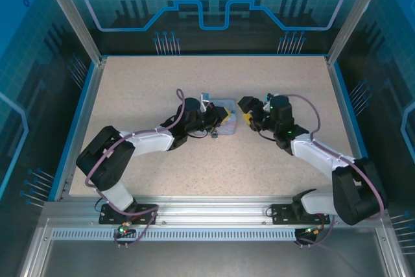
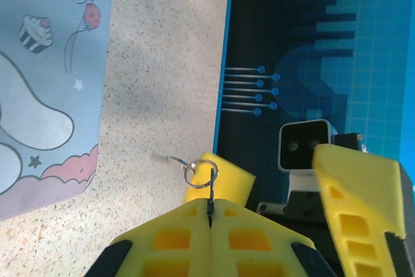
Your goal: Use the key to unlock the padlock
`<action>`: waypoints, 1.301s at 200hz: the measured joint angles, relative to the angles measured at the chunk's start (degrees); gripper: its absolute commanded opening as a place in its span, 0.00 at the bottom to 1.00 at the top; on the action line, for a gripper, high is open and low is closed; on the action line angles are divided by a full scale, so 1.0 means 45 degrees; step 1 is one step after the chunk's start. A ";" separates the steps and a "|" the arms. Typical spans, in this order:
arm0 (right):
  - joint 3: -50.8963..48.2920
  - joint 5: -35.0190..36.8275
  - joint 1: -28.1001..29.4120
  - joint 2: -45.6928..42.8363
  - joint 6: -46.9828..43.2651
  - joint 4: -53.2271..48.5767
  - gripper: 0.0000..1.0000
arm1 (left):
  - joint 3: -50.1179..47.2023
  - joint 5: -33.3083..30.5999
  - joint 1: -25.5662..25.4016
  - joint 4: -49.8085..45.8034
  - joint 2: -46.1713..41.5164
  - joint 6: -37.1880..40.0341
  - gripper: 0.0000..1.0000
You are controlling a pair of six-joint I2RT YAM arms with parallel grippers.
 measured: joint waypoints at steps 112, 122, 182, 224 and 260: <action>0.1161 -0.6878 -0.2268 0.1268 -0.4687 0.0359 0.46 | 0.2817 0.7169 0.2526 -0.1423 0.0714 0.2720 0.00; 0.1224 -0.7067 -0.2263 0.1409 -0.4721 0.0510 0.45 | 0.2924 0.7533 0.2569 -0.1477 0.0976 0.2812 0.00; 0.1695 -0.7465 -0.2152 0.2166 -0.4721 0.1005 0.42 | 0.3521 0.8558 0.2579 -0.2351 0.1885 0.3371 0.00; 0.1851 -0.7495 -0.1676 0.2667 -0.4702 0.1248 0.37 | 0.3721 0.8689 0.2579 -0.2482 0.1909 0.3570 0.00; 0.1851 -0.7495 -0.1336 0.2880 -0.4624 0.1486 0.32 | 0.3818 0.8694 0.2579 -0.2535 0.1996 0.3623 0.00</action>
